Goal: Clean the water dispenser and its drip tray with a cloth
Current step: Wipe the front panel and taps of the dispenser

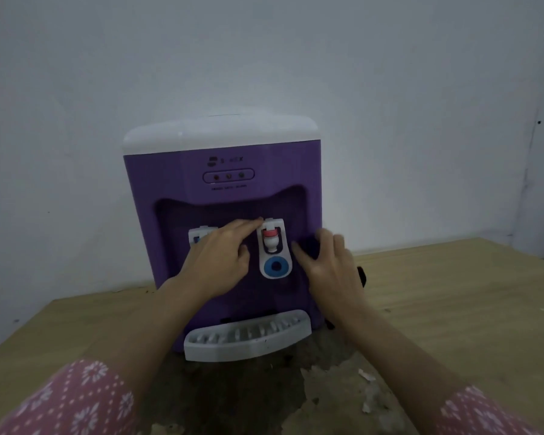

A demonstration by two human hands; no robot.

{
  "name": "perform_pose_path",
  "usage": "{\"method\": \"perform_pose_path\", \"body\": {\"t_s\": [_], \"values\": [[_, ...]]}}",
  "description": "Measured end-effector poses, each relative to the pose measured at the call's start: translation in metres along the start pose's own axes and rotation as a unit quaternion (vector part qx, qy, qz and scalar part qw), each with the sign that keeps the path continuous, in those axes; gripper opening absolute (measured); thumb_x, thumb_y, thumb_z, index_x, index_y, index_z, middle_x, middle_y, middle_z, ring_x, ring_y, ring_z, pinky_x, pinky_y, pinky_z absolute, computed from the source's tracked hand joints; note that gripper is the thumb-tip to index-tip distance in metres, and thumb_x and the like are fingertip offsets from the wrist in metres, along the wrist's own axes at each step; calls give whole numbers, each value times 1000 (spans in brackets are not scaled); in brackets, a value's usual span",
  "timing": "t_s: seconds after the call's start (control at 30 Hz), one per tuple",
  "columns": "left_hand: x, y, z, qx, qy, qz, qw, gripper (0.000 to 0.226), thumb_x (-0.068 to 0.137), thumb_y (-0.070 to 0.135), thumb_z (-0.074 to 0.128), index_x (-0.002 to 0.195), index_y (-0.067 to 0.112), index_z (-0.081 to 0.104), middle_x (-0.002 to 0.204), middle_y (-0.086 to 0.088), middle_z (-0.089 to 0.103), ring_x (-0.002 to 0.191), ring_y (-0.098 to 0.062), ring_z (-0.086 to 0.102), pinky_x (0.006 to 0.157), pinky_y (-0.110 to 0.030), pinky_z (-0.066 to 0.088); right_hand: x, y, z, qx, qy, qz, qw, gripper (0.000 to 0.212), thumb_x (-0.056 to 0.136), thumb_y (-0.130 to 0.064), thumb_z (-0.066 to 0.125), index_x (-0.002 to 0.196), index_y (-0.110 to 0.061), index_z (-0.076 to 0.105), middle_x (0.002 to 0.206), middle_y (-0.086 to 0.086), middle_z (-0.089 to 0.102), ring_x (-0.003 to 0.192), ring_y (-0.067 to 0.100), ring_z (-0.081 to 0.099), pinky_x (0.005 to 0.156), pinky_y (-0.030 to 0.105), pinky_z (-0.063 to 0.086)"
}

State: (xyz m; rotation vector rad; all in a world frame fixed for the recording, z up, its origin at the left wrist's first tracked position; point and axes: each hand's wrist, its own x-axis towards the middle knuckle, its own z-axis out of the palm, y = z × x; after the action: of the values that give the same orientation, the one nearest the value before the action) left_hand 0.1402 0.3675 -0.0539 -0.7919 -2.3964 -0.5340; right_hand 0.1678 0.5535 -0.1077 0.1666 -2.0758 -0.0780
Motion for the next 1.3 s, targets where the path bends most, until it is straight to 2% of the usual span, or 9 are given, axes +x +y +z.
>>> {"method": "perform_pose_path", "body": {"t_s": [0.17,0.3,0.43,0.63,0.77,0.9,1.0,1.13,1.3], "values": [[1,0,0,-3,0,1,1000,57,86,4,47,137,29,42,136,11,49,95,-19,60,63,-19,38,26,1,7,18,58,23,998,44,60,-1,81,102,-10,69,98,24,63,75,36,60,53,35,52],[2,2,1,-11,0,-3,1000,56,85,5,48,137,27,42,135,10,50,92,-19,60,68,-22,40,-17,3,22,52,-19,-36,998,41,52,-5,86,90,-11,72,95,23,63,75,36,61,54,37,55],[-3,6,2,-47,-7,-18,999,58,83,8,53,137,26,41,127,8,52,65,-2,51,66,-27,45,-43,15,16,142,-70,-39,987,34,58,-6,84,90,-9,73,98,23,60,87,37,62,62,36,59],[-6,17,10,-171,12,-97,980,59,82,4,59,135,23,42,82,10,61,63,-3,58,59,-8,44,-10,14,-1,258,104,105,955,35,79,8,63,112,-1,64,111,31,49,94,36,56,86,35,50],[-5,23,11,-326,12,-194,925,55,85,2,57,135,17,41,113,13,60,68,-9,61,56,-16,43,-4,6,-2,234,-27,74,969,36,78,10,62,111,-4,66,113,27,53,97,38,54,77,46,55],[-8,23,6,-399,-11,-218,891,49,85,-6,52,130,11,45,112,8,57,51,7,57,43,-6,39,7,-9,-16,215,78,105,968,34,70,15,62,98,-3,70,104,25,60,85,38,57,63,42,57],[-9,24,4,-415,-17,-221,882,51,84,-11,48,130,11,46,112,8,56,64,-2,60,45,-6,42,39,-19,-32,171,128,-6,977,31,74,2,52,98,-4,70,104,24,62,81,38,59,64,39,55],[-11,24,4,-404,-19,-218,888,56,81,-8,49,130,18,46,118,9,56,76,-7,56,48,-8,43,57,-24,-35,79,27,-100,992,34,67,0,61,99,-7,70,108,20,64,83,37,61,55,36,53],[-11,24,4,-408,-24,-224,885,55,83,-8,49,131,19,46,113,16,56,65,-4,57,47,-9,40,48,-11,-28,68,-59,9,996,42,83,-2,51,125,-10,53,129,21,45,103,37,46,71,42,46]]}}
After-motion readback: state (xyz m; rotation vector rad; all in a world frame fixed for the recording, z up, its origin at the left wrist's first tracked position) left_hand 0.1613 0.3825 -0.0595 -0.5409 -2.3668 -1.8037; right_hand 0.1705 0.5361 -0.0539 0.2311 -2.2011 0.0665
